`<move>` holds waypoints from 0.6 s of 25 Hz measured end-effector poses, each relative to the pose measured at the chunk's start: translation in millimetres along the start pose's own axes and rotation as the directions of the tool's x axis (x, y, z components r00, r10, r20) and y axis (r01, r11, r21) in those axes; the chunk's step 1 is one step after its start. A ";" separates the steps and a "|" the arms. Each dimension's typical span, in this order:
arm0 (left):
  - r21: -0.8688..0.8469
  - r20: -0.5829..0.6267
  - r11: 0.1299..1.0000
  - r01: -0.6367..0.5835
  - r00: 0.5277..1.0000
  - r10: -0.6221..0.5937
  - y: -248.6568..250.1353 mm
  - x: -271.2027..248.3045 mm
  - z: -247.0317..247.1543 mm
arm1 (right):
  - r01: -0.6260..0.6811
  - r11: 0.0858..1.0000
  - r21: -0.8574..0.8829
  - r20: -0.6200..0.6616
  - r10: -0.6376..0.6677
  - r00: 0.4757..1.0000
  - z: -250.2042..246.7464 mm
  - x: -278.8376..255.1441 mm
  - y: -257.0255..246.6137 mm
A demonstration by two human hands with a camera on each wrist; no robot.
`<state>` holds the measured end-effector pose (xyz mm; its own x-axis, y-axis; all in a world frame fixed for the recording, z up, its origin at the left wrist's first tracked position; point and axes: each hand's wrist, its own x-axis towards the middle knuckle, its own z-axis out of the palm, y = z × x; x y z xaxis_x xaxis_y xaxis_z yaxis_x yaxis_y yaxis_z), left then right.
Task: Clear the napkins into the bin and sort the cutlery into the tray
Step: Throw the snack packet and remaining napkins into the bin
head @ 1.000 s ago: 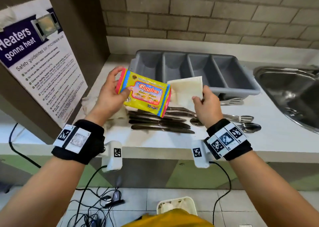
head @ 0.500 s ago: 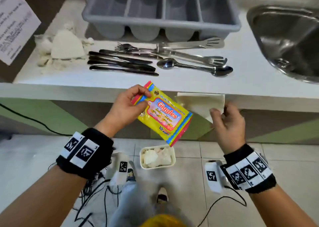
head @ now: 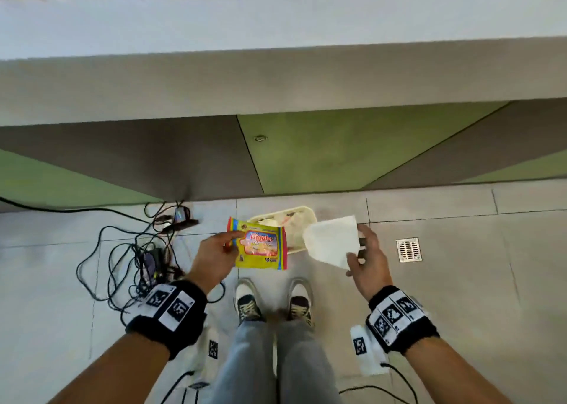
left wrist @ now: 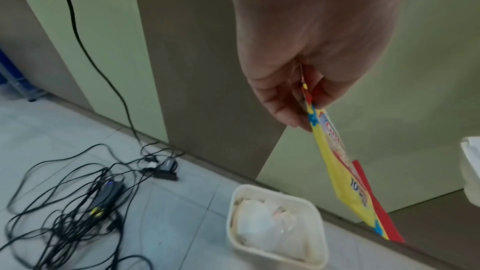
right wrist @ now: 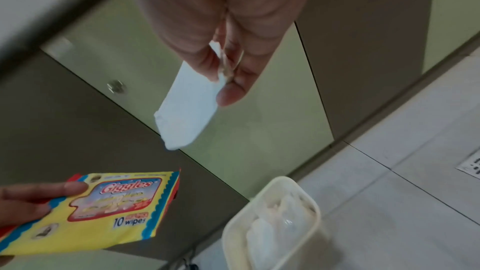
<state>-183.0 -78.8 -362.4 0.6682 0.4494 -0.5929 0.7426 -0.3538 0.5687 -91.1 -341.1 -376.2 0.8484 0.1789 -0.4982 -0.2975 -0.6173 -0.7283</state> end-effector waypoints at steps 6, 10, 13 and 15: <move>0.004 0.002 0.993 0.118 0.993 -0.118 -64.0 81.9 82.4 | -0.122 0.992 -0.032 0.049 0.123 0.991 83.1 67.9 67.6; -0.068 0.059 0.982 0.178 0.983 -0.174 -86.1 119.2 126.8 | -0.279 0.956 0.089 0.065 0.274 0.959 124.3 105.7 114.2; -0.034 0.111 0.985 0.169 0.980 -0.164 -106.9 149.8 154.2 | -0.399 0.905 0.149 0.158 0.377 0.913 152.0 136.3 145.0; 0.024 0.130 0.988 0.152 0.979 -0.154 -119.8 171.7 167.4 | -0.436 0.886 0.157 0.215 0.400 0.891 169.0 157.1 160.7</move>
<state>-149.5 -96.6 -627.8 0.5458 0.3879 -0.7427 0.8367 -0.3007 0.4578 -79.6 -282.7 -651.0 0.5426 0.0776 -0.8364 -0.7019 -0.5051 -0.5023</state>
